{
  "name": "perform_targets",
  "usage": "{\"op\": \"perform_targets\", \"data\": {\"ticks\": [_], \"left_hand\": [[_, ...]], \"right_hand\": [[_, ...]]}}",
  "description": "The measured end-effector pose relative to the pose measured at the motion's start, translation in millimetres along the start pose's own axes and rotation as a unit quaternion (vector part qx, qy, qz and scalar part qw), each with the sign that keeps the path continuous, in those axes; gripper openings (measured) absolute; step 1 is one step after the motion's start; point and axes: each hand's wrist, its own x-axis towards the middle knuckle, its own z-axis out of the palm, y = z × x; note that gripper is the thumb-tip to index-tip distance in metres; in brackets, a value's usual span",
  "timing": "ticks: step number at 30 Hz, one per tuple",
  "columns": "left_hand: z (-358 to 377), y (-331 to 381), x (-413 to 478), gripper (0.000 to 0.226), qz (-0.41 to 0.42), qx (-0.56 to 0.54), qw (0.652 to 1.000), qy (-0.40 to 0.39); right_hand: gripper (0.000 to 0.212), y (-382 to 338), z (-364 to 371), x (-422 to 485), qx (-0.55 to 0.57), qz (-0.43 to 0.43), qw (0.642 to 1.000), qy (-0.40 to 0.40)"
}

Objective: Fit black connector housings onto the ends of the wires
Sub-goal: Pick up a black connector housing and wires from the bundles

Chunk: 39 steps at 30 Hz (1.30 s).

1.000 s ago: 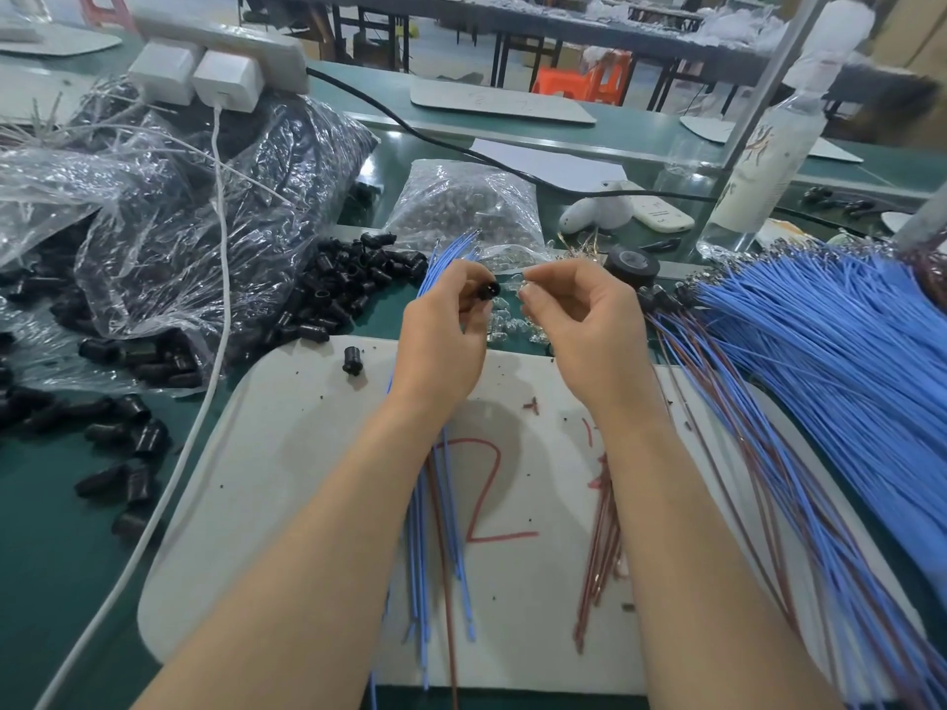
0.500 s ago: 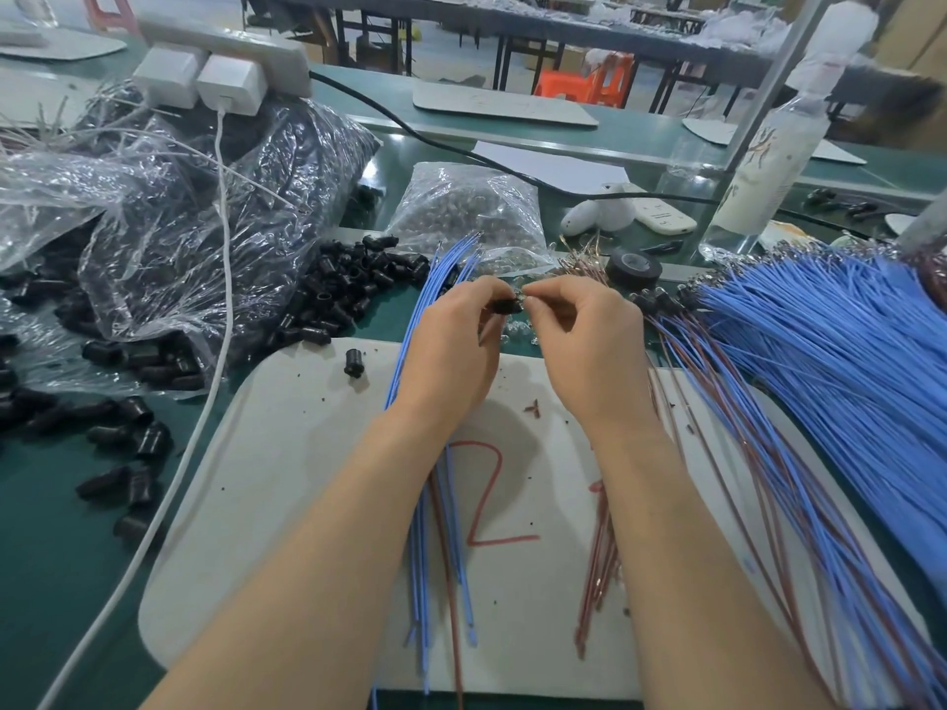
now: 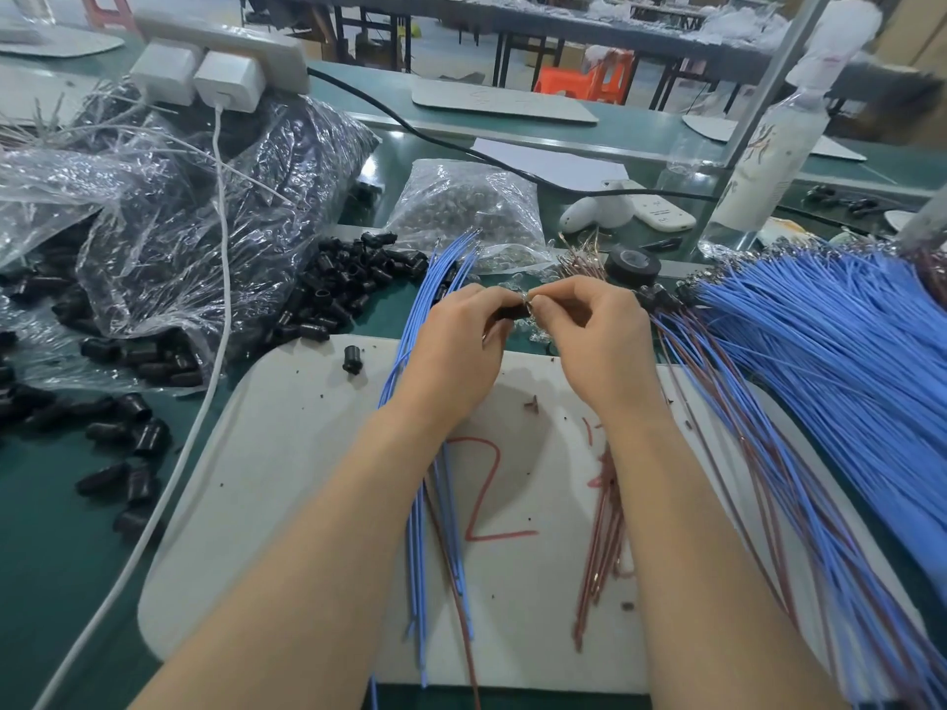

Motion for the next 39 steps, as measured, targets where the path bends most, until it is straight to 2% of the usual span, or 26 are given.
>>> {"op": "perform_targets", "data": {"ticks": [9,17,27,36,39], "left_hand": [[-1.1,1.1,-0.6,0.029,0.008,-0.003,1.000,-0.008],[-2.8,-0.4,0.4,0.023,-0.033,0.003,0.999,0.002],[-3.2,3.2,0.8,0.018,-0.019,-0.017,1.000,-0.003],[-2.2,11.4,-1.6,0.016,-0.021,-0.027,0.999,0.041],[-3.9,12.1,0.1,0.015,-0.025,-0.044,0.998,0.036]], "right_hand": [[0.011,5.0,0.5,1.2,0.071,0.042,0.996,-0.036],[0.016,6.0,4.0,1.8,0.249,0.122,0.961,-0.013],[0.016,10.9,3.7,3.4,0.208,0.096,0.973,-0.011],[0.012,7.7,14.8,-2.8,0.279,0.118,0.953,-0.001],[0.015,4.8,15.3,-0.7,0.332,0.140,0.933,0.000]]}}
